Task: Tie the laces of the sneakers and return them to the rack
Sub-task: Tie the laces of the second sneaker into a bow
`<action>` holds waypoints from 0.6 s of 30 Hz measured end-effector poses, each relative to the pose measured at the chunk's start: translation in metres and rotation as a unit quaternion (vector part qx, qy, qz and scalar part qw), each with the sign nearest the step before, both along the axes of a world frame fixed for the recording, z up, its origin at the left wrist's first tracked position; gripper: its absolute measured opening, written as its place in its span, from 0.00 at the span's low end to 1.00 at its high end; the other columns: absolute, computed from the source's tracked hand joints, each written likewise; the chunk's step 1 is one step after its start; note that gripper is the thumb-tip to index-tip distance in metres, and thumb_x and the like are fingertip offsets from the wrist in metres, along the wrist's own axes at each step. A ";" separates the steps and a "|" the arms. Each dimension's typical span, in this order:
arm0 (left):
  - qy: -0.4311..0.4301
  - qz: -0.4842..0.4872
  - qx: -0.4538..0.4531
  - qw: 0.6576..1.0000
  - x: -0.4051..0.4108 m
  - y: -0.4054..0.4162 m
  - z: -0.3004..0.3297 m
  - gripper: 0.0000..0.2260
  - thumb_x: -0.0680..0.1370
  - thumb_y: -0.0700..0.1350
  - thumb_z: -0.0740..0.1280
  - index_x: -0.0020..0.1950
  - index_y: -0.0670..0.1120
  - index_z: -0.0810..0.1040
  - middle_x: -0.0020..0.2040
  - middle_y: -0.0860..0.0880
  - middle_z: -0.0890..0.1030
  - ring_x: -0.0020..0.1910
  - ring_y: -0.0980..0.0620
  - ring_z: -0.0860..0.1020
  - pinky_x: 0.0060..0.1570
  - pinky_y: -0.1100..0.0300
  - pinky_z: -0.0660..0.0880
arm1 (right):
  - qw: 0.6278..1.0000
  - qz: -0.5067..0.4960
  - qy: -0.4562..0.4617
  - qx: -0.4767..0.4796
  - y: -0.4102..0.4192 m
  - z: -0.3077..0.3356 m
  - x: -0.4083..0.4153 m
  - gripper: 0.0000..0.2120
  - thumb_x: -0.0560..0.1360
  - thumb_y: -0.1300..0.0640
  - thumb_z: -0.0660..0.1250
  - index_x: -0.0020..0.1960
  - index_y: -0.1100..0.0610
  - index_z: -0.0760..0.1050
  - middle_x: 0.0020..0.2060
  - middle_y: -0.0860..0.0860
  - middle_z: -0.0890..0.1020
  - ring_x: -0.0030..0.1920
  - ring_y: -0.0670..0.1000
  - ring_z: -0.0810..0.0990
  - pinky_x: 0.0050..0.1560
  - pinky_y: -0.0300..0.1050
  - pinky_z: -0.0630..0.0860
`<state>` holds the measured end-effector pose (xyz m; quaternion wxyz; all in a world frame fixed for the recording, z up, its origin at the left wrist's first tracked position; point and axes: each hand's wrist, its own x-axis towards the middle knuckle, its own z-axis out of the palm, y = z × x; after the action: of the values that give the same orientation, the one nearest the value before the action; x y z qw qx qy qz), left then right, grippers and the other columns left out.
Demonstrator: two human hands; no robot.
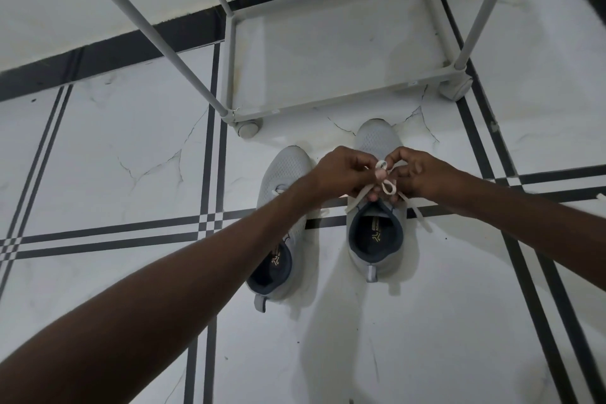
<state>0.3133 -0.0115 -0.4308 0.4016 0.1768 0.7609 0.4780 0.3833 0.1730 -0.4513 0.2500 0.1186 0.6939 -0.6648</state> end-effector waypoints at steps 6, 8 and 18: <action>0.379 -0.094 -0.095 0.916 0.009 0.008 0.001 0.05 0.70 0.41 0.69 0.36 0.42 0.76 0.30 0.46 0.79 0.30 0.46 0.75 0.32 0.52 0.72 | 0.999 -0.024 -0.044 -0.022 -0.003 0.001 -0.002 0.08 0.76 0.70 0.60 0.52 0.61 0.73 0.30 0.55 0.80 0.26 0.50 0.71 0.29 0.43 0.69; 0.434 -0.096 -0.097 0.890 0.016 0.008 -0.003 0.03 0.69 0.42 0.66 0.37 0.42 0.75 0.32 0.45 0.78 0.30 0.45 0.73 0.31 0.54 0.69 | 0.997 -0.035 -0.056 -0.033 -0.004 0.002 -0.003 0.09 0.77 0.70 0.57 0.51 0.61 0.74 0.27 0.54 0.78 0.23 0.48 0.67 0.28 0.42 0.66; 0.357 0.105 -0.061 0.926 0.030 0.009 -0.013 0.07 0.68 0.44 0.74 0.37 0.45 0.77 0.40 0.48 0.77 0.39 0.49 0.76 0.38 0.52 0.76 | 0.996 -0.030 0.023 0.084 0.001 0.000 -0.004 0.06 0.74 0.66 0.69 0.46 0.58 0.84 0.30 0.53 0.80 0.25 0.49 0.74 0.26 0.37 0.73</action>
<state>0.3435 -0.0023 -0.4436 0.0608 0.2295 0.8959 0.3755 0.3791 0.1745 -0.4511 0.2034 0.1446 0.7491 -0.6137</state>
